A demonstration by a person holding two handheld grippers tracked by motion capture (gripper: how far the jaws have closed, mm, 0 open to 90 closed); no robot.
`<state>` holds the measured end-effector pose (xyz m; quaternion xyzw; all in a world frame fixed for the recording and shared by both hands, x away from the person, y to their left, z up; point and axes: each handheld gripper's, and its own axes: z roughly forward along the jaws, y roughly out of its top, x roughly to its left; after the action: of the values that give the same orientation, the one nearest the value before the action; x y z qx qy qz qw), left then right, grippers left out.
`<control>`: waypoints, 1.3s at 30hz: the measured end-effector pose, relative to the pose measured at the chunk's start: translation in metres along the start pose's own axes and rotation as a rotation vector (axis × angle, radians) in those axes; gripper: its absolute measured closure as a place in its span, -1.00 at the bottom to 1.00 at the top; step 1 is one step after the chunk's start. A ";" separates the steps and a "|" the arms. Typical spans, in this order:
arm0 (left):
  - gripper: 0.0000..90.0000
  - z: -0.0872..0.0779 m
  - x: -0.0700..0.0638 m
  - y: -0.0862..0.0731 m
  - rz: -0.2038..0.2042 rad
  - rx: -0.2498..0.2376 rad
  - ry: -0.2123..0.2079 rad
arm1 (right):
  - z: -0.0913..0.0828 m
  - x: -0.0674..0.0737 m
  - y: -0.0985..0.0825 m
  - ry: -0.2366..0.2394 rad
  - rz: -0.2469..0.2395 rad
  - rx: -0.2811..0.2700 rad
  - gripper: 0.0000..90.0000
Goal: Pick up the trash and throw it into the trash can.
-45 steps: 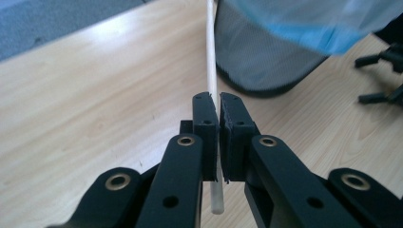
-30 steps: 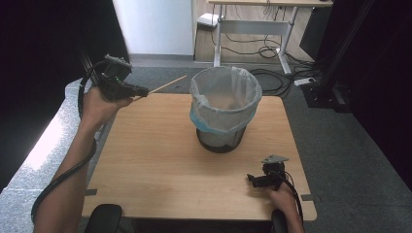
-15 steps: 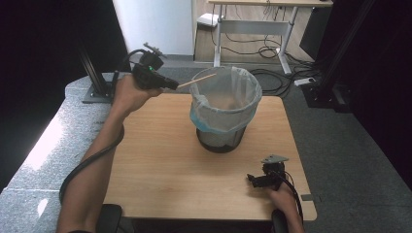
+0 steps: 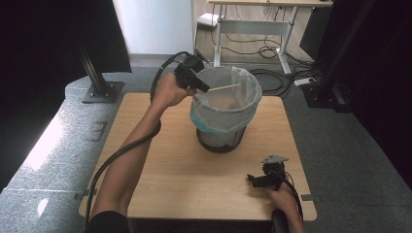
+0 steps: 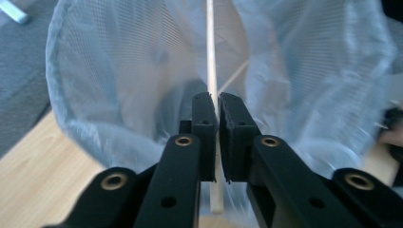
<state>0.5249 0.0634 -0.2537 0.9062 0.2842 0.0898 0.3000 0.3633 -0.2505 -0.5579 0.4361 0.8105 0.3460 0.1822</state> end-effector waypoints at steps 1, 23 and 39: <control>0.43 0.002 0.000 0.001 -0.005 -0.010 0.009 | 0.000 0.000 0.000 0.001 -0.002 0.002 -1.00; -1.00 -0.052 0.010 -0.094 -0.008 -0.177 0.049 | 0.000 0.000 0.000 0.005 -0.005 0.002 -1.00; -1.00 -0.040 0.018 -0.189 -0.081 -0.220 0.078 | 0.000 0.001 0.000 0.002 -0.004 0.002 -1.00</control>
<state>0.4390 0.2176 -0.3337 0.8512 0.3206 0.1437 0.3899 0.3627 -0.2502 -0.5577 0.4342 0.8120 0.3450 0.1819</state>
